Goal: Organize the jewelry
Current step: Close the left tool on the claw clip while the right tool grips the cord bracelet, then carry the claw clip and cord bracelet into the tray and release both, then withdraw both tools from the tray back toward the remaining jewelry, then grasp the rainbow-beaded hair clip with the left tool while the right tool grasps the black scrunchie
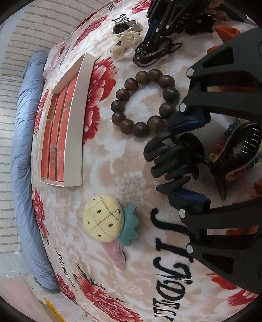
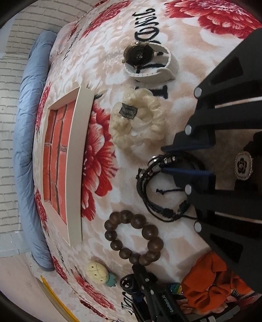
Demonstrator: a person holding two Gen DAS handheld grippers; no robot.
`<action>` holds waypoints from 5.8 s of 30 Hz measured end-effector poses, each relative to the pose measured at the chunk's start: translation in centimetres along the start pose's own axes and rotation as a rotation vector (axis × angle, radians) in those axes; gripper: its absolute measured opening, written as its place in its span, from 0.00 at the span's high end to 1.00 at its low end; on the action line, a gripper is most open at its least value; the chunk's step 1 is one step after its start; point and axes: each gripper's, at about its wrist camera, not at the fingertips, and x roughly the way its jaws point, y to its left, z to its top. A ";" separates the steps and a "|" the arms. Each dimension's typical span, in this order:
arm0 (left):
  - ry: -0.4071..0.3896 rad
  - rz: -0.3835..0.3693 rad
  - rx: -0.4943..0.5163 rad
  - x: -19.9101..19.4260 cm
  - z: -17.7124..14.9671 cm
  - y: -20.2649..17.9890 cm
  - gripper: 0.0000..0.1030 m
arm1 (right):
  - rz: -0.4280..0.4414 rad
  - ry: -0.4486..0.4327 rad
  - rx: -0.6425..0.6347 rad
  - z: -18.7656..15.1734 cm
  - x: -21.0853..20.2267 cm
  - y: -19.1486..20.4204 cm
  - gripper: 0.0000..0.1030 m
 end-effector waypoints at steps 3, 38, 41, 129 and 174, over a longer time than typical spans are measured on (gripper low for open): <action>-0.007 -0.002 0.000 -0.2 0.0 0.0 0.54 | 0.018 -0.007 0.012 0.2 -0.1 -0.2 0.88; -0.201 0.069 -0.014 0.3 18.7 -1.5 0.55 | 0.010 -0.340 0.047 18.8 -1.8 -4.7 0.88; -0.193 0.077 -0.026 2.2 21.0 -1.8 0.55 | -0.011 -0.359 0.058 21.5 -0.7 -5.6 0.88; -0.157 0.203 -0.065 -6.3 7.4 1.5 0.05 | -0.160 -0.307 0.073 7.2 -6.9 -7.0 0.05; -0.011 0.071 -0.134 -4.3 -4.4 0.6 0.07 | -0.013 -0.157 0.024 -7.3 -6.5 -2.9 0.40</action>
